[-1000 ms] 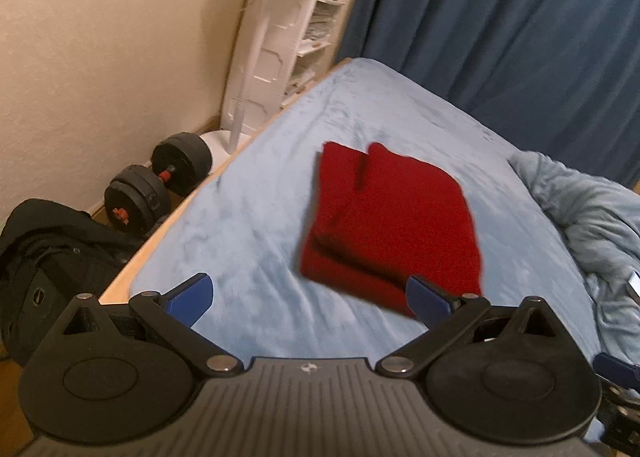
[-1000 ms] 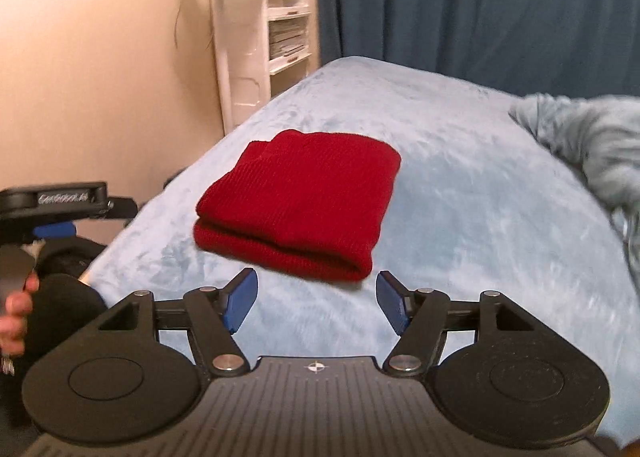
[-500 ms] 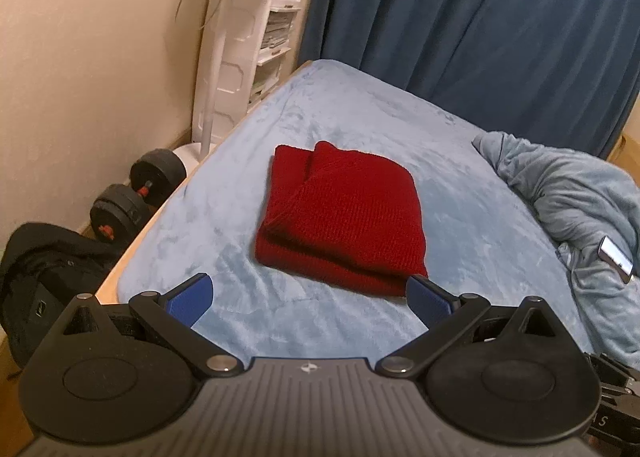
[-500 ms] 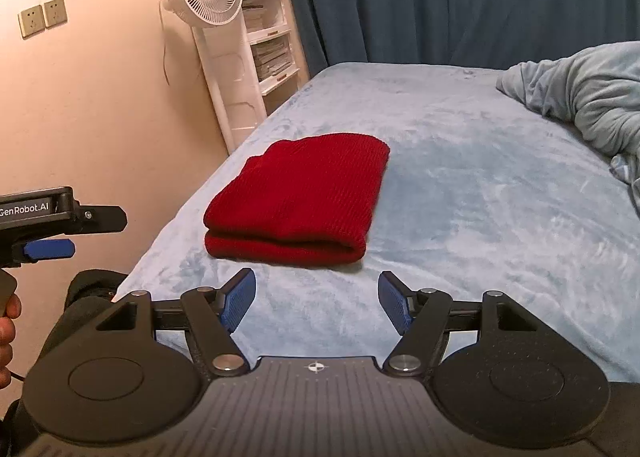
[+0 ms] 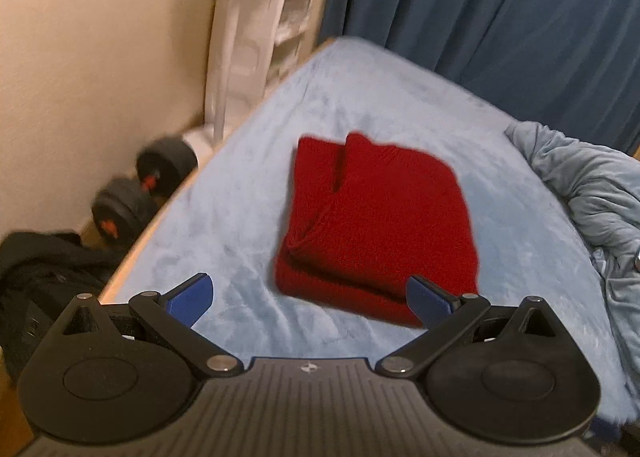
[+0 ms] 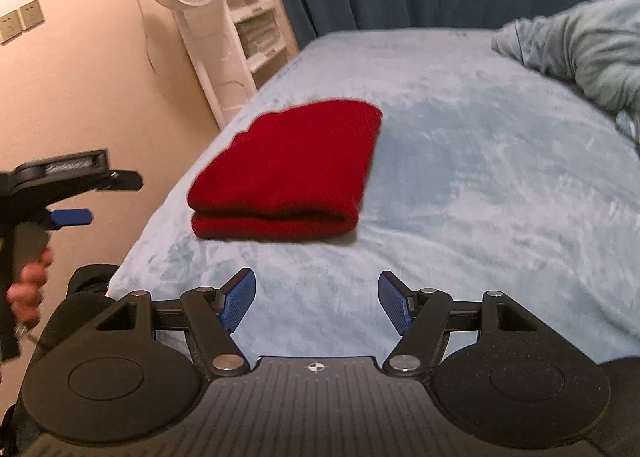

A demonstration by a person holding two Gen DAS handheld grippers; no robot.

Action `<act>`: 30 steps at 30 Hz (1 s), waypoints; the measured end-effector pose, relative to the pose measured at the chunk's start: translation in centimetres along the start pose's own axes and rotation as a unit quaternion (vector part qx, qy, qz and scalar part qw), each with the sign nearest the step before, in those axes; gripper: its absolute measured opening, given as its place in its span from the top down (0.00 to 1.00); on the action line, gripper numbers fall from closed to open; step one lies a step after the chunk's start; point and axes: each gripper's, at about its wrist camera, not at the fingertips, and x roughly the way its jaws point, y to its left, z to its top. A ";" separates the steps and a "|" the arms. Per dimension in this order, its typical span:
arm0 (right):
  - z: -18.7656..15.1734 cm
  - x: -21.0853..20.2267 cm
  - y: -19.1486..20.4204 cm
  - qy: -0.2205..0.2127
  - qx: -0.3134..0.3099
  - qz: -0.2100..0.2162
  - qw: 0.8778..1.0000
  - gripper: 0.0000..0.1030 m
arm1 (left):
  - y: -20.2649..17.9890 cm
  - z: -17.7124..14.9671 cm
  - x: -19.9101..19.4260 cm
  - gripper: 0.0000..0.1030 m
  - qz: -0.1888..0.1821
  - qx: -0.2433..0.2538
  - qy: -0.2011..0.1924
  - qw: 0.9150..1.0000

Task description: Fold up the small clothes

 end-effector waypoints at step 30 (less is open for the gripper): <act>15.6 13.3 -10.5 0.036 0.132 0.067 0.988 0.13 | 4.7 2.3 11.4 0.07 -0.066 -0.228 0.124 0.964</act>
